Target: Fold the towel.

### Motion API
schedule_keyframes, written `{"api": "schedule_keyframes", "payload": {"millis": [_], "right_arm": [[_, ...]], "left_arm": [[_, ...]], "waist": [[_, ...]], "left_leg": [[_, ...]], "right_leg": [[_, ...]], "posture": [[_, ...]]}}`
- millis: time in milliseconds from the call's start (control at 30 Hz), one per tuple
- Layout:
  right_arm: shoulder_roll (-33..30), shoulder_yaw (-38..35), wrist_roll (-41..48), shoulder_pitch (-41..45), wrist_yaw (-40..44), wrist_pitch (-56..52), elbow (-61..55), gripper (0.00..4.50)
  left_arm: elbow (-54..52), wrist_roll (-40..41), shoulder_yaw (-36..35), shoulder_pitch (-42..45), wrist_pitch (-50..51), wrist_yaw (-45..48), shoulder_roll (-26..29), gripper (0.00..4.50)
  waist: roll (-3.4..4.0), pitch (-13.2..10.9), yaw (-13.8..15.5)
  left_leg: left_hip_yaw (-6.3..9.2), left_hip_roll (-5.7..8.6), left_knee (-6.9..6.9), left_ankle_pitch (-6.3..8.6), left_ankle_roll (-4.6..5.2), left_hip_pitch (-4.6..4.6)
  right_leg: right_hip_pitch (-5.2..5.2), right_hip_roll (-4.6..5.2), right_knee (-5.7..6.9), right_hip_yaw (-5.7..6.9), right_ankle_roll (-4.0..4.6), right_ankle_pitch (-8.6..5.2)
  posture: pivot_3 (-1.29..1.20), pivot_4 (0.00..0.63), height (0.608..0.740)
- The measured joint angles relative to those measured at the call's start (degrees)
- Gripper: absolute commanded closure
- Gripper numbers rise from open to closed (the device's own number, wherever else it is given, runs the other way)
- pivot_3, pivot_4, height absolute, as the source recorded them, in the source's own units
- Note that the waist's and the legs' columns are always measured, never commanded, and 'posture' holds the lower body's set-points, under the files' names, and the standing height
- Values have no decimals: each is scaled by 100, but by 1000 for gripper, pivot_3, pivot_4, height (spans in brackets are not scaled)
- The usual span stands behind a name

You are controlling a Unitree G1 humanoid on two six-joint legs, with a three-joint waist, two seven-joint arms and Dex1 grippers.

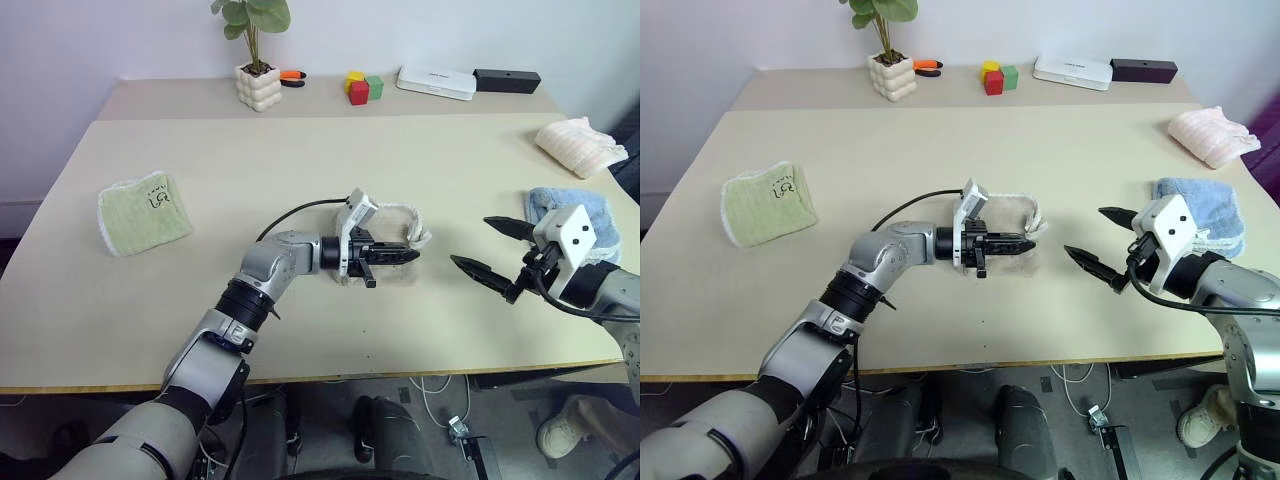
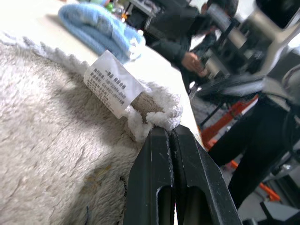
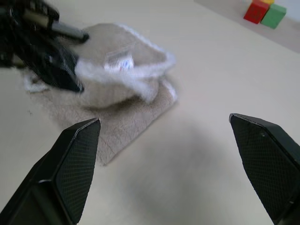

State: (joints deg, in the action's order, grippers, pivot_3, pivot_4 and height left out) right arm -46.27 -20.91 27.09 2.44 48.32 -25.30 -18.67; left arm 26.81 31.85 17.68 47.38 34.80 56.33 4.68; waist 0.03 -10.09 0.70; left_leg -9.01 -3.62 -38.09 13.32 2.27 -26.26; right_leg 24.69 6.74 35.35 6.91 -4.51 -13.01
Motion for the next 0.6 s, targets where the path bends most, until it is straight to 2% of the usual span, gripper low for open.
{"api": "schedule_keyframes", "payload": {"millis": [67, 267, 433, 567, 600], "right_arm": [[2, 15, 14, 21, -40, -11, -21, 0], [18, 172, 71, 362, -76, -22, -27, 0], [119, 456, 61, 779, -78, 37, 134, 0], [521, 552, 18, 1365, -353, 166, 542, 0], [674, 550, 48, 1507, -481, 175, 567, 0]], "left_arm": [[33, -33, -4, -1, 88, 178, -42, 3130], [-246, -78, -95, -113, 315, 505, -13, 45], [-1361, 577, -618, -454, 804, 824, 209, 45], [-2008, 776, -1043, -531, 981, 575, 425, 45], [-2020, 800, -1223, -536, 980, 391, 425, 273]], "waist": [[0, 0, 4], [0, 0, -6], [1, 0, -12], [3, 1, -10], [5, 2, -4]], "left_leg": [[2, -1, -3, 0, 1, -2], [4, -1, -5, 0, 2, -3], [4, -3, -9, -2, 0, -3], [4, -1, -20, -4, 0, -1], [5, 0, -21, -5, 0, -1]], "right_leg": [[0, 0, 1, 1, 0, 0], [0, 0, 4, 1, -2, 1], [2, 0, 15, 1, -17, 10], [-3, -1, 23, 1, -21, 12], [-3, -1, 26, 0, -23, 14]], "posture": [[0, 150, 740], [0, 150, 740], [0, 150, 740], [0, 150, 740], [0, 150, 740]]}}
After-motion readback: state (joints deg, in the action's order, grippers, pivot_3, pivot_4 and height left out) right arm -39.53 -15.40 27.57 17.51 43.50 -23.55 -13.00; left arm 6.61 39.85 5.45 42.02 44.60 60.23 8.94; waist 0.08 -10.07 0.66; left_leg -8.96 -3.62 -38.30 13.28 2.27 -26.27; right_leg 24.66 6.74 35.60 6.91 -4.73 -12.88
